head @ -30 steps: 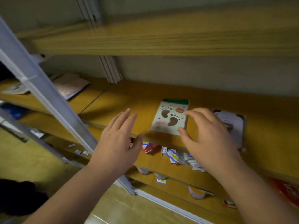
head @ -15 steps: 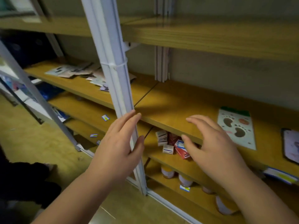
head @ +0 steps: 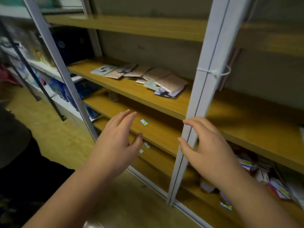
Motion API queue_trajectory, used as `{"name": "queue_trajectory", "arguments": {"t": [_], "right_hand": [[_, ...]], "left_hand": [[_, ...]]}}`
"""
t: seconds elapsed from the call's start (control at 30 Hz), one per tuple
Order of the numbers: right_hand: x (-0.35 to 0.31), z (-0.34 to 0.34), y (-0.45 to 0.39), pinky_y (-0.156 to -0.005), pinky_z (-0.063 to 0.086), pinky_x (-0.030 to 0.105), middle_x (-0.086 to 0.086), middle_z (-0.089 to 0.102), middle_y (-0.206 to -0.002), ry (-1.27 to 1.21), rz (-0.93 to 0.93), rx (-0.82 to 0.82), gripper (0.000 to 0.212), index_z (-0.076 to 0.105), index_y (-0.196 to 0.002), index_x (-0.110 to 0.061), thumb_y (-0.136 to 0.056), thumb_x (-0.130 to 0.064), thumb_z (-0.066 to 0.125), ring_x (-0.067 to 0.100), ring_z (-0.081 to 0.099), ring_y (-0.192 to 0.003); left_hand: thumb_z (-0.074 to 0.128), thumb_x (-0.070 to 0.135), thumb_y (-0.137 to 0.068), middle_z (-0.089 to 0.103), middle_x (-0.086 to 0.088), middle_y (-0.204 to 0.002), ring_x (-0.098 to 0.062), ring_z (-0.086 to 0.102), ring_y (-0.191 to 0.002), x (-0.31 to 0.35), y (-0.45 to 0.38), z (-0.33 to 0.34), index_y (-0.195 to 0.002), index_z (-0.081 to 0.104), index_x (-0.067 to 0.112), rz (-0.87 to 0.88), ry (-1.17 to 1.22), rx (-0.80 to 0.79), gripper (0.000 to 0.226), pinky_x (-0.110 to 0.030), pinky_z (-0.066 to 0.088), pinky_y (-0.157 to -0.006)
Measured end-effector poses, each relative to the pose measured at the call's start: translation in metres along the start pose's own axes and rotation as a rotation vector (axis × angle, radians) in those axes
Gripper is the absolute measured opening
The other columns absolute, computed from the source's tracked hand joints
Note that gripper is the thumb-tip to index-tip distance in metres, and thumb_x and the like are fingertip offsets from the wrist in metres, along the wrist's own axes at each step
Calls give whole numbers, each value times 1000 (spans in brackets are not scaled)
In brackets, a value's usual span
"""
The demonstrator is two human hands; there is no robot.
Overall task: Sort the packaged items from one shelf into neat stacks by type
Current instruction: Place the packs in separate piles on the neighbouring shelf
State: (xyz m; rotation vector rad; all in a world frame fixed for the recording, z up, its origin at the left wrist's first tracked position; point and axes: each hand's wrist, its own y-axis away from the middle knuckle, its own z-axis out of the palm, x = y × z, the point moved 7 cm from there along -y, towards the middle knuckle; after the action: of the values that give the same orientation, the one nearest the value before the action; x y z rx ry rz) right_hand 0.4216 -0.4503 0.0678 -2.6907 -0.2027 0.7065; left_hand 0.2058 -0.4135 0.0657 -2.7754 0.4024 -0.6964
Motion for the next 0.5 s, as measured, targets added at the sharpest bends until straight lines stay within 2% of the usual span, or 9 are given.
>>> {"name": "queue_trajectory", "arguments": {"t": [0.17,0.3,0.43,0.5], "right_hand": [[-19,24,-29,-99,25,15,-19,47,-135,7,-33,-24,51,47,-139,-30,-91,-46,56,-8,34,-121],[-25,43,-63,-99,24,13,-19,45,-136,2,-64,-30,53,45,-140,-31,-91,-45,58,-8,33,-121],[-20,61,-112,-91,23,12,-20,41,-141,1,-64,-18,56,40,-143,-35,-92,-48,57,-12,26,-117],[-20,69,-140,-91,24,14,-19,42,-141,-6,-69,-12,56,41,-143,-33,-92,-49,57,-14,24,-114]], "left_hand": [[47,51,-88,30,16,-158,-4,23,-145,-31,-22,0,-153,28,34,-31,56,6,69,-28,24,-110],[50,50,-91,30,17,-158,-3,26,-143,-47,-49,5,-152,28,37,-46,91,8,67,-38,37,-113],[47,54,-89,28,18,-158,-2,23,-143,-69,-83,3,-152,26,39,-74,72,6,68,-34,28,-114],[47,54,-89,27,17,-159,-4,25,-143,-82,-102,-1,-153,26,38,-97,57,5,69,-36,30,-115]]}}
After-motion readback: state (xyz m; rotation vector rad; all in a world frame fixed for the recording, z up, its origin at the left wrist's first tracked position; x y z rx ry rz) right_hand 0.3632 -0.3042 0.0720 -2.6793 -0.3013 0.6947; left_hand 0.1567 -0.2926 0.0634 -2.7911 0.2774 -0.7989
